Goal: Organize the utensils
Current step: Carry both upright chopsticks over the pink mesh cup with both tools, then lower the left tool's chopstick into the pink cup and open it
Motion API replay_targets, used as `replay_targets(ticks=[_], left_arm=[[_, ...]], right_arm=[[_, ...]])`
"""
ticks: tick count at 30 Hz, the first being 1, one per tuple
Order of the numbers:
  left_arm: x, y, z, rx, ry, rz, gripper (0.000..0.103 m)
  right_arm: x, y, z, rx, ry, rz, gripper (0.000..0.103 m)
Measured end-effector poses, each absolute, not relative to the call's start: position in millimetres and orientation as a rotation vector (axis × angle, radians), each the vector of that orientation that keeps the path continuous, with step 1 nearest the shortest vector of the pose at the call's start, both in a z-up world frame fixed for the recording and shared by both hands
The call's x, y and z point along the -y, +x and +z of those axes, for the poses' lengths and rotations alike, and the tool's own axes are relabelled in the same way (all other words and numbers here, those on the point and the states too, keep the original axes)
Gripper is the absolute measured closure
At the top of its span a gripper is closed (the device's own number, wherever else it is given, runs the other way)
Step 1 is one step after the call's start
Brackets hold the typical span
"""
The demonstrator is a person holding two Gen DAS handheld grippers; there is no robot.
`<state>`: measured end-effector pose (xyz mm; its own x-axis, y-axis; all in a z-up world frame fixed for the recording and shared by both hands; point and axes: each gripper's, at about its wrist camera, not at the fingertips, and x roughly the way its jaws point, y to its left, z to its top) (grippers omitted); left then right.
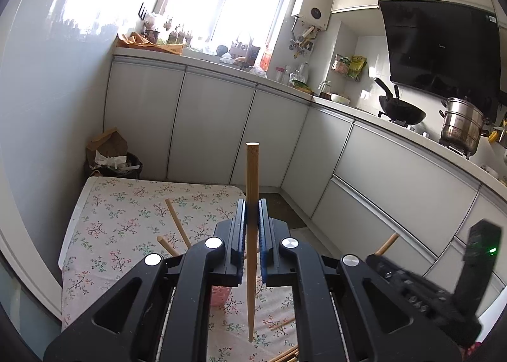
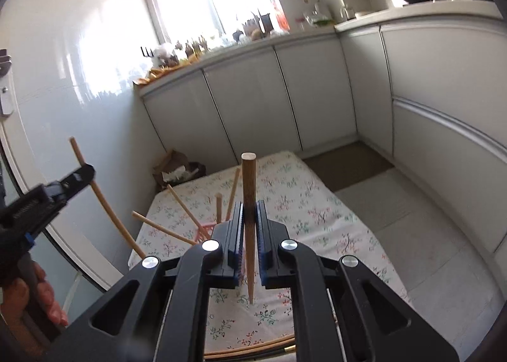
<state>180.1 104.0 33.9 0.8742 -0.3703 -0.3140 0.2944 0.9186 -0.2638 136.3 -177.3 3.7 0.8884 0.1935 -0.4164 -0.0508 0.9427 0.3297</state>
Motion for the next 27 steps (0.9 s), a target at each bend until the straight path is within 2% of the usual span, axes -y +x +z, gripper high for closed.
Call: replay_targets(ticks=[14, 24, 26, 27], left_arm=[[-97, 220, 40, -0.296, -0.166, -0.256, 0.097], [-85, 279, 9, -0.247, -0.119, -0.165, 0.095], [-85, 283, -2, -0.279, -0.128, -0.171, 0.077], [-87, 280, -5, -0.281, -0.135, -0.163, 0.063]], right_arm=[[183, 156, 33, -0.379, 0.38, 0.165, 0.095], [164, 182, 34, -0.342, 0.362, 0.195, 0.095], [157, 186, 31, -0.344, 0.357, 0.206, 0.095], [153, 189, 31, -0.34, 0.357, 0.214, 0.095]])
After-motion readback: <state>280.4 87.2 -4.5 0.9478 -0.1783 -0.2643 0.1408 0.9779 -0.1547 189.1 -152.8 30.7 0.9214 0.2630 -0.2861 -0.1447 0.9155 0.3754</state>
